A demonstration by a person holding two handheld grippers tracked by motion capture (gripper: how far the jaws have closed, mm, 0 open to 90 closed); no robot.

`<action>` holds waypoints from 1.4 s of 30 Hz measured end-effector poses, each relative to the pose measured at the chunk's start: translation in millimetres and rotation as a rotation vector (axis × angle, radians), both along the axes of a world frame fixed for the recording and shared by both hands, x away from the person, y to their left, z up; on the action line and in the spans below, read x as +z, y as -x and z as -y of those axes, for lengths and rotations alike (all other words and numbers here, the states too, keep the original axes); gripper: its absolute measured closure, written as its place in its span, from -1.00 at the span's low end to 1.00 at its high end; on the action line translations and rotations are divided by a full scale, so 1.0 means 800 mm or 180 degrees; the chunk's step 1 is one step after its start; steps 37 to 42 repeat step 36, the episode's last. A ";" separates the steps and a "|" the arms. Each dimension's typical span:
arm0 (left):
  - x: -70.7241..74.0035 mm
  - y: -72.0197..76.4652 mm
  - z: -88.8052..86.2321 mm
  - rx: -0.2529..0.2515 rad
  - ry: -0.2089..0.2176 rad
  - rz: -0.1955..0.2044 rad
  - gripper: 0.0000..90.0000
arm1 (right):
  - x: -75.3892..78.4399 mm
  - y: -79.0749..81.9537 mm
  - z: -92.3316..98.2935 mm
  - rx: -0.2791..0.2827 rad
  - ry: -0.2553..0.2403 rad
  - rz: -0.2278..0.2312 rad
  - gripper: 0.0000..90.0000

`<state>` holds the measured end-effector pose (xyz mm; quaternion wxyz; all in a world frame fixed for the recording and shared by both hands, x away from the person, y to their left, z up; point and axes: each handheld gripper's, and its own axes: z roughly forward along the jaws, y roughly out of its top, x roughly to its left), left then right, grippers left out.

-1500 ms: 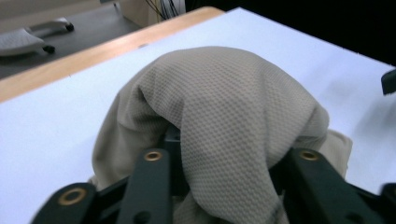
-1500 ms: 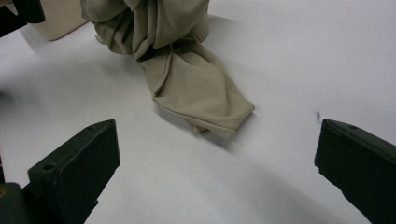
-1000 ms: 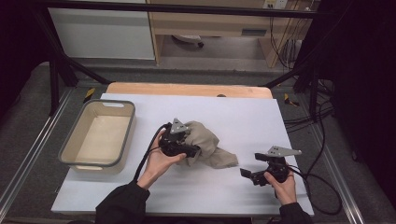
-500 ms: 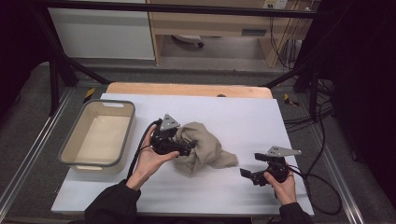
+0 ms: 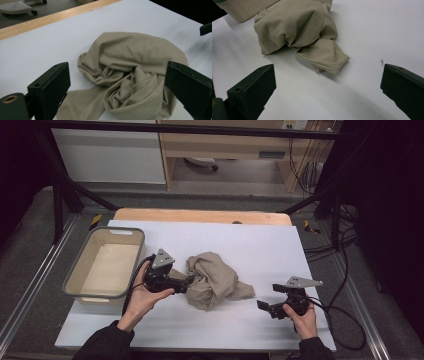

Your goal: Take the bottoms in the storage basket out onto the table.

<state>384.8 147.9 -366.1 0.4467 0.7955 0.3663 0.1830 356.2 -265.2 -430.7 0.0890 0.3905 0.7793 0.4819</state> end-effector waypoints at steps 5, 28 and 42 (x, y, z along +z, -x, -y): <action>-0.013 0.009 -0.018 0.0019 0.0006 0.0008 -0.86 | 0.000 0.000 0.000 0.0004 0.0007 -0.0005 -0.99; -0.053 0.033 -0.054 0.0052 0.0004 -0.0044 -0.86 | -0.001 0.000 -0.001 0.0002 0.0027 -0.0018 -0.99; -0.057 0.034 -0.055 0.0030 -0.0008 -0.0039 -0.86 | -0.001 0.000 -0.001 0.0012 0.0027 -0.0016 -0.99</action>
